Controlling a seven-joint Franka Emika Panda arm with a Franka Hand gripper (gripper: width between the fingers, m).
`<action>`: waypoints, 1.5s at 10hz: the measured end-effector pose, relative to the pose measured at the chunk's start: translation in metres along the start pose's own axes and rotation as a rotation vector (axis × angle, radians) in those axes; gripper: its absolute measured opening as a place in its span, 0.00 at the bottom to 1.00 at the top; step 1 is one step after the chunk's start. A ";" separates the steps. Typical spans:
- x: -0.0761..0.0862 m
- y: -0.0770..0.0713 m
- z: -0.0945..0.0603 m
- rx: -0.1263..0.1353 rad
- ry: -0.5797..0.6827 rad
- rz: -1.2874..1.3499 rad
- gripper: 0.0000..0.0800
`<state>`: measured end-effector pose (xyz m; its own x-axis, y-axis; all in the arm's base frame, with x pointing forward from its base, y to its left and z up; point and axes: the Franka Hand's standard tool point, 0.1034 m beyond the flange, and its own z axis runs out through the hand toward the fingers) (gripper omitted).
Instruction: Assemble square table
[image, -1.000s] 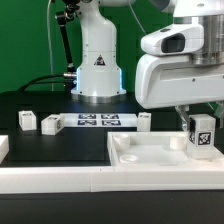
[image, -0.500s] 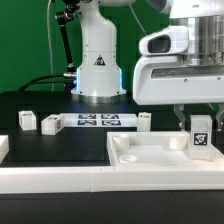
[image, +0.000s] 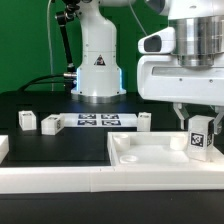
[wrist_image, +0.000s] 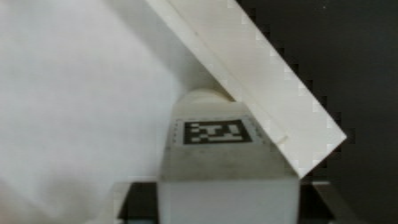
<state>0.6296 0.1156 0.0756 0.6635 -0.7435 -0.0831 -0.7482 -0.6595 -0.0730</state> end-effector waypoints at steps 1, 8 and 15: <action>-0.001 0.000 0.000 0.002 0.000 0.087 0.37; -0.004 -0.003 0.001 0.012 -0.006 0.432 0.46; -0.008 -0.003 0.003 0.006 -0.007 -0.071 0.81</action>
Offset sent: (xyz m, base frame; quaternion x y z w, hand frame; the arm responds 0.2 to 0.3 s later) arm -0.0032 -0.0016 0.0006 -0.0024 0.0039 0.1765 0.9843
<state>0.6266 0.1242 0.0734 0.7147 -0.6944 -0.0840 -0.6995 -0.7096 -0.0848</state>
